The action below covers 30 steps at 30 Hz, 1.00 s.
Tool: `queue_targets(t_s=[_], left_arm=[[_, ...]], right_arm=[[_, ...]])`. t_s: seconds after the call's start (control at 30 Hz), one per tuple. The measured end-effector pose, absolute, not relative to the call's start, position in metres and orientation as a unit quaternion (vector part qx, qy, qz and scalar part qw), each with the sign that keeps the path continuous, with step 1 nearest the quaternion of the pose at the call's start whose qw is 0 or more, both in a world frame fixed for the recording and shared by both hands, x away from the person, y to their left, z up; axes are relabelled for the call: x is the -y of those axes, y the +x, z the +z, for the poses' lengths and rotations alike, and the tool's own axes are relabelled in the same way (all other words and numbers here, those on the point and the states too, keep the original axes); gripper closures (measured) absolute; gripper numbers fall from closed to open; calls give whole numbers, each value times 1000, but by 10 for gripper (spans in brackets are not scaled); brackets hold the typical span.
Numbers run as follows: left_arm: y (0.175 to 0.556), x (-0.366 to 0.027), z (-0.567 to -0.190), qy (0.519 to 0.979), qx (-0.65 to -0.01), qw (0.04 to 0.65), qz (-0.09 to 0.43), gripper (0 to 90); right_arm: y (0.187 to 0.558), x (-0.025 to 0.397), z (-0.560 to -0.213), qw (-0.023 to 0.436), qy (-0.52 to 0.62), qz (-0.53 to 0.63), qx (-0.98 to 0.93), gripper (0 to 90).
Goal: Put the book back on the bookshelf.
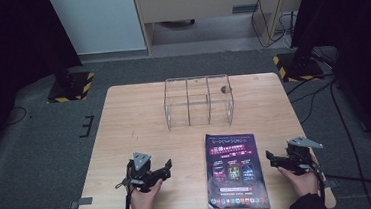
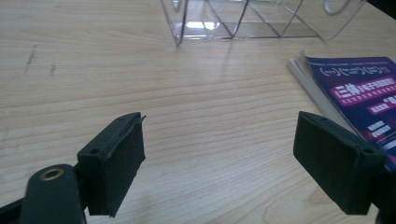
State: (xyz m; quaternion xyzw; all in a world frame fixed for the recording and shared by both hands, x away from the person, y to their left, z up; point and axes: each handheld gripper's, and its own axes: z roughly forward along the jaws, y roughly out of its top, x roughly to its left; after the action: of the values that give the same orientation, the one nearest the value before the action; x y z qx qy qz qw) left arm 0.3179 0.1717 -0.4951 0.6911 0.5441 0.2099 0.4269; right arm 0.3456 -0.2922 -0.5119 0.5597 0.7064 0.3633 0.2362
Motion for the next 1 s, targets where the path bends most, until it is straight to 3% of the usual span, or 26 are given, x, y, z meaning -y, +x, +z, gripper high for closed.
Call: queue_targets(t_s=[0.5,1.0], left_arm=[[315,-127,-497,731,-498,424,195,192],[320,-92,-489,738,-483,435,182,228]], right_arm=[[341,279,-510,227,542,379,-715,100],[339,265,-512,217,524,387,-727,111]])
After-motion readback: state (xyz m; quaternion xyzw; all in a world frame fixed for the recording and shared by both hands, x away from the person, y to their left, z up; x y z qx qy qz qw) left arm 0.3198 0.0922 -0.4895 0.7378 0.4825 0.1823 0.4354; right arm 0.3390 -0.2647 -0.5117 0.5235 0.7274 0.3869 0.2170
